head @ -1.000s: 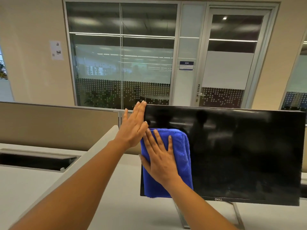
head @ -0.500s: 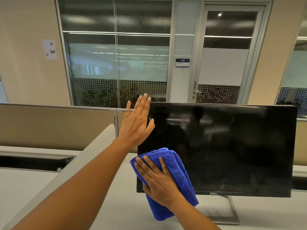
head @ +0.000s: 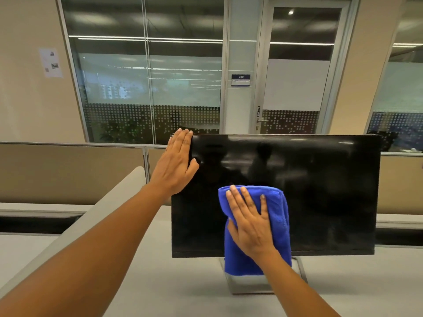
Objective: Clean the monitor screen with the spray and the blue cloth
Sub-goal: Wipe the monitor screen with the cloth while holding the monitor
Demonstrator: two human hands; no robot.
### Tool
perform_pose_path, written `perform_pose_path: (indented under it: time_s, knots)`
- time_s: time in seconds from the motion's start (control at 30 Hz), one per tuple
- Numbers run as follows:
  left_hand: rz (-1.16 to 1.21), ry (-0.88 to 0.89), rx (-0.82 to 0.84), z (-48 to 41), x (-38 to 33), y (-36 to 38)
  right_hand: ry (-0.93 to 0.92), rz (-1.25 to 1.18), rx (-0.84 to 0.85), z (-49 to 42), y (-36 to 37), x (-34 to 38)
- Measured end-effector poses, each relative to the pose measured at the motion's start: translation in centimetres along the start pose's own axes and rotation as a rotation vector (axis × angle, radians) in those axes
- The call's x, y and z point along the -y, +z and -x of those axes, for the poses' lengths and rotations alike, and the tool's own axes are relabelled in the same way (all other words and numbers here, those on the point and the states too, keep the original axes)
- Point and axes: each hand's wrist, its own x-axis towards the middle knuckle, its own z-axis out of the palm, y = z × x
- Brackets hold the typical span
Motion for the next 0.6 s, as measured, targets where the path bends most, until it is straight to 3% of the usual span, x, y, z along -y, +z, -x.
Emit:
perform_pose_path:
  time_s: [0.23, 0.33, 0.47, 0.6]
  knots:
    - [-0.025, 0.003, 0.013, 0.3, -0.2, 0.0, 0.38, -0.002, -0.09, 0.8, -1.1, -5.9]
    - [-0.034, -0.005, 0.012, 0.2, -0.3, 0.0, 0.459, -0.043, -0.122, 0.4, -1.1, -5.4]
    - [-0.048, -0.016, 0.014, 0.3, -0.6, 0.0, 0.42, -0.039, -0.093, -0.8, -0.9, -3.1]
    - [-0.06, -0.036, 0.015, 0.3, -1.0, -0.1, 0.21, -0.062, -0.046, -1.9, -0.6, 0.2]
